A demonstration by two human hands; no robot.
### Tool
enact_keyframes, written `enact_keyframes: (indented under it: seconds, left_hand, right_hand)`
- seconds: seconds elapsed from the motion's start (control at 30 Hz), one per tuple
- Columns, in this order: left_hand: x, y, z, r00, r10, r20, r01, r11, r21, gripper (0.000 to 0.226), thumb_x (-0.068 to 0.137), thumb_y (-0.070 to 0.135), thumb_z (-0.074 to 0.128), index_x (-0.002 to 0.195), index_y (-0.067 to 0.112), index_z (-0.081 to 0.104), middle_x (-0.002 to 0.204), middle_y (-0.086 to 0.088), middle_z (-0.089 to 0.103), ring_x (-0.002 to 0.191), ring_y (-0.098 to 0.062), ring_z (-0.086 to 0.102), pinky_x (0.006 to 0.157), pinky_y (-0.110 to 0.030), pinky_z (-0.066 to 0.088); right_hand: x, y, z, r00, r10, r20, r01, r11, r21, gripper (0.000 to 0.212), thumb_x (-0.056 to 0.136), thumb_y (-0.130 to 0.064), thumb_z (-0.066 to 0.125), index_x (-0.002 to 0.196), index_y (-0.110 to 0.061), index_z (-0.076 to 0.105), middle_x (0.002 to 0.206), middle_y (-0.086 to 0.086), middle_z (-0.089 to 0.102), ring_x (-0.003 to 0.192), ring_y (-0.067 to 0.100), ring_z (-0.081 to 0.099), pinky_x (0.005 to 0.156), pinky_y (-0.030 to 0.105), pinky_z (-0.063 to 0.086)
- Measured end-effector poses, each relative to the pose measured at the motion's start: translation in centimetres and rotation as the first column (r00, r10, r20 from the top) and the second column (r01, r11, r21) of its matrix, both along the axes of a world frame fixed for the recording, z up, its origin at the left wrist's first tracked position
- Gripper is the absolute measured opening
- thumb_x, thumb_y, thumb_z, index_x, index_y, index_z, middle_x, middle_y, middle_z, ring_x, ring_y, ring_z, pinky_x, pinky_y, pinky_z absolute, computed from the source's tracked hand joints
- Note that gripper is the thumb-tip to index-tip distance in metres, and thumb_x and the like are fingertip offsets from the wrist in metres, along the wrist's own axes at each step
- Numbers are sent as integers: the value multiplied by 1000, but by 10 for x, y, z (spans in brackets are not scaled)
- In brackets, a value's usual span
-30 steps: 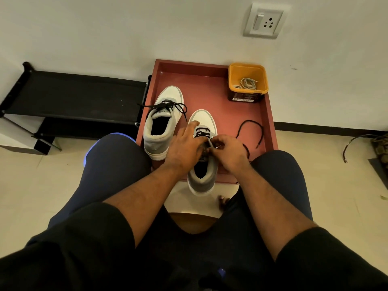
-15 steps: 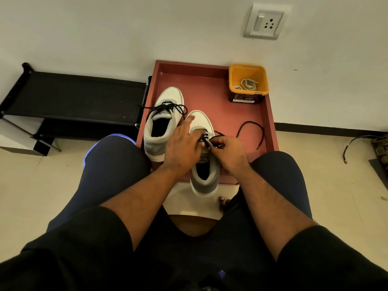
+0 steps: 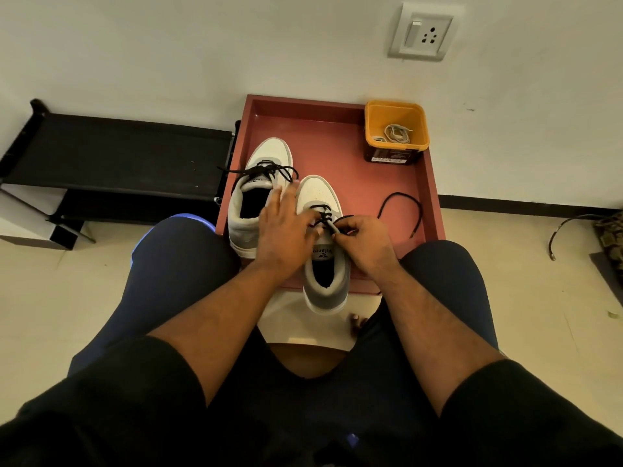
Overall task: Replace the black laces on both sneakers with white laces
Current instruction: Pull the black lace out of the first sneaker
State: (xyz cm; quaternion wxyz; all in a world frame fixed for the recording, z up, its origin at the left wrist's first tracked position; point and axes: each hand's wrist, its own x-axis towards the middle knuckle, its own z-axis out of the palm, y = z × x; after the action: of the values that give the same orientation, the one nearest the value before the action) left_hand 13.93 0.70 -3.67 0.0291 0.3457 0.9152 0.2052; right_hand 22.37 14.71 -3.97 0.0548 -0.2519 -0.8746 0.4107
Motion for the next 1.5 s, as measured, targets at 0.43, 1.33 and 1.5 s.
enact_keyframes:
  seconds: [0.43,1.33,1.5]
  left_hand:
    - [-21,-10,20,803,492,337,-579,507,638,17,92,10,57,108,4,61,134,-14,44,118,-16,47,101,-18,40]
    - [1,-12,15,979,159,126,-174,976,127,42,90,36,61,125,14,60,118,-8,57,109,-23,55,94,-37,47]
    - [2,-9,4,922,143,359,-201,971,131,29,91,25,61,114,10,69,106,-7,71,98,-20,65,88,-34,53]
  right_hand:
    - [2,0,2,1000,-6,7,6,1000,-30,18,82,-13,69,98,-16,76,86,-8,69,77,5,62,76,23,53]
    - [-10,-13,-1,990,136,-35,-119,945,306,36,86,-27,68,120,-14,65,114,3,60,108,20,52,92,29,40]
    - [-20,-17,-9,981,190,31,-185,883,432,20,90,-16,58,106,-13,70,105,6,66,99,26,56,89,37,44]
